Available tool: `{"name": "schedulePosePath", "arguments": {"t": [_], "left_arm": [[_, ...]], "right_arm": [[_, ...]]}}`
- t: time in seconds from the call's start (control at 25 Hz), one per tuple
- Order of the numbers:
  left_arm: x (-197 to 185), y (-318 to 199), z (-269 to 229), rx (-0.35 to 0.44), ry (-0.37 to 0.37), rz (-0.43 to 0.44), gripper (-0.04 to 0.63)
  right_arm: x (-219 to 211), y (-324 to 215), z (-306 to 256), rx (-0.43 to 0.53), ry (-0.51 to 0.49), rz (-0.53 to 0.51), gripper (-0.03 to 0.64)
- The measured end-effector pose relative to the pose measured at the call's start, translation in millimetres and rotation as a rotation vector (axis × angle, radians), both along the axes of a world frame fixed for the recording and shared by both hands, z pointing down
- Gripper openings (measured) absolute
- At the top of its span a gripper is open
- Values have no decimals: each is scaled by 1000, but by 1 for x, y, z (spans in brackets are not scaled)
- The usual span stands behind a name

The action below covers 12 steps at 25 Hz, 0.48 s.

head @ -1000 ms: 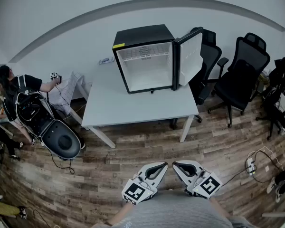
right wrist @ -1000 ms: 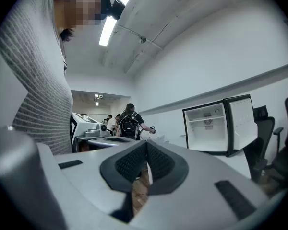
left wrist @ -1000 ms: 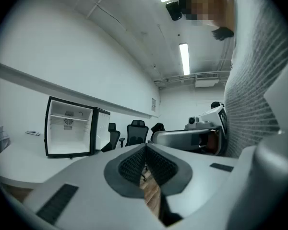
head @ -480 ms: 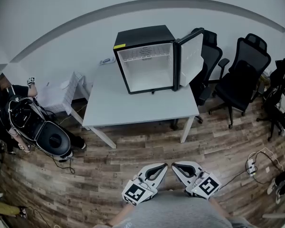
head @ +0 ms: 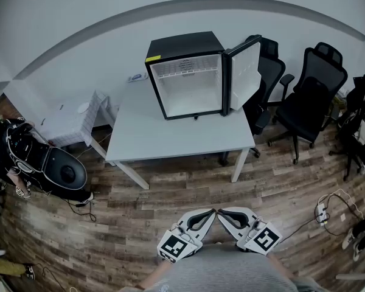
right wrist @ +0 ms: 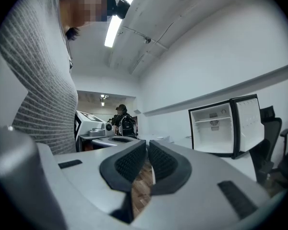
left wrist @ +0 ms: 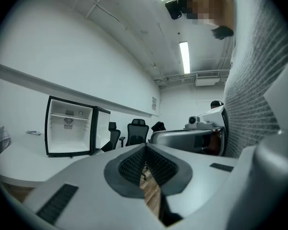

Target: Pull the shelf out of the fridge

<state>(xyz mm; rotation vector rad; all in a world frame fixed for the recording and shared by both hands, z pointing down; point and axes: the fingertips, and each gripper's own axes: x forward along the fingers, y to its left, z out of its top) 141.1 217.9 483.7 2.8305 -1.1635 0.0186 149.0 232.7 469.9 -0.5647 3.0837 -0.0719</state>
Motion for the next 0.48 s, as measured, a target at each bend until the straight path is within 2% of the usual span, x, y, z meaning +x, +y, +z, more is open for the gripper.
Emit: {"name": "schedulePosePath", "arguments": {"t": [0.48], "left_arm": [[9, -3, 4, -7, -18, -8, 11]], "right_arm": [[10, -2, 3, -10, -3, -5, 14]]}}
